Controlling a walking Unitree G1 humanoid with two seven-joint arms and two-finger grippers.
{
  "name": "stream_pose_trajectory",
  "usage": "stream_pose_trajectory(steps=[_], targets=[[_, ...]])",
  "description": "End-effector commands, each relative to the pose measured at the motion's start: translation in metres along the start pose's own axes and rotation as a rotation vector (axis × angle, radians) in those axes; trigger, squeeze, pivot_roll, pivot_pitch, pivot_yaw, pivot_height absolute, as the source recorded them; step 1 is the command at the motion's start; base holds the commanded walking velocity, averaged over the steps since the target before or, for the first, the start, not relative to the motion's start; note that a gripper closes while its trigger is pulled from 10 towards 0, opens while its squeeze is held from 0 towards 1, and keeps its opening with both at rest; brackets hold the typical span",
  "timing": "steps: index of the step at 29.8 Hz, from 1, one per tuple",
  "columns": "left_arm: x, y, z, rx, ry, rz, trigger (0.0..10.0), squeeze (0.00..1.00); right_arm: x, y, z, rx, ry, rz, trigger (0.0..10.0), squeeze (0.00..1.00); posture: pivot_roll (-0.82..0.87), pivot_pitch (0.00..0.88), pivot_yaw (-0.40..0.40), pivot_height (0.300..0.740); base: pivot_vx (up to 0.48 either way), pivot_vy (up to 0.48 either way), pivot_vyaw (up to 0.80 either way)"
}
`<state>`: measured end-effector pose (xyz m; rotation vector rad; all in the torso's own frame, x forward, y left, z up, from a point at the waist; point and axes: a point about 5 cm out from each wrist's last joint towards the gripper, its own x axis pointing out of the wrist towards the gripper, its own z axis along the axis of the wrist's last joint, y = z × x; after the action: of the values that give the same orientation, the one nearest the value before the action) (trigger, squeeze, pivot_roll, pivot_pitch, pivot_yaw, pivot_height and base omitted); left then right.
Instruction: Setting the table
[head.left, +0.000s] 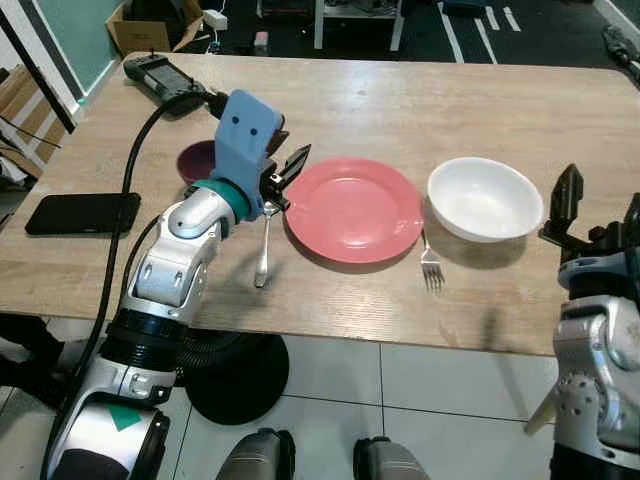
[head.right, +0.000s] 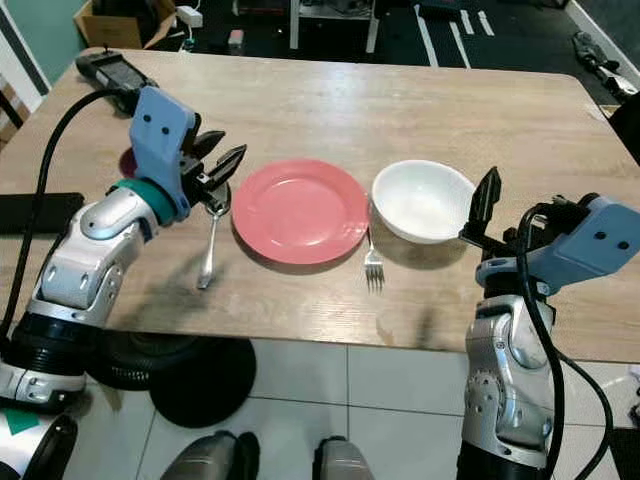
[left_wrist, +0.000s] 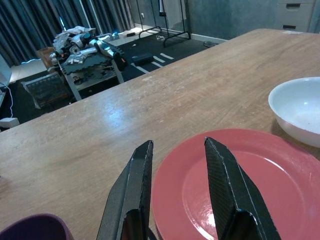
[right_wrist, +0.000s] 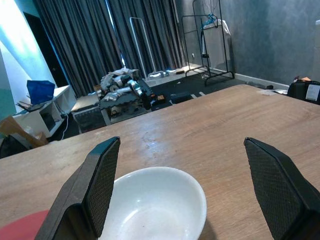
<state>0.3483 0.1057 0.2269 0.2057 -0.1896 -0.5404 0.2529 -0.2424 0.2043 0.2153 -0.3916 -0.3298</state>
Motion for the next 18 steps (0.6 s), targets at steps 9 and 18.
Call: stream_pose_trajectory(steps=[9, 18], targets=[[-0.013, 0.010, -0.005, 0.035, 0.020, 0.047, 10.0, 0.00, -0.003, 0.008, -0.013, 0.022, 0.043, 0.023, 10.0, 0.00, 0.08, 0.000, 0.063, 0.740, 0.000, 0.000, 0.00], [-0.014, 0.007, -0.007, 0.053, 0.026, 0.034, 10.0, 0.00, 0.008, 0.013, -0.011, 0.031, 0.028, 0.038, 10.0, 0.00, 0.09, 0.000, 0.042, 0.740, 0.000, 0.000, 0.00]])
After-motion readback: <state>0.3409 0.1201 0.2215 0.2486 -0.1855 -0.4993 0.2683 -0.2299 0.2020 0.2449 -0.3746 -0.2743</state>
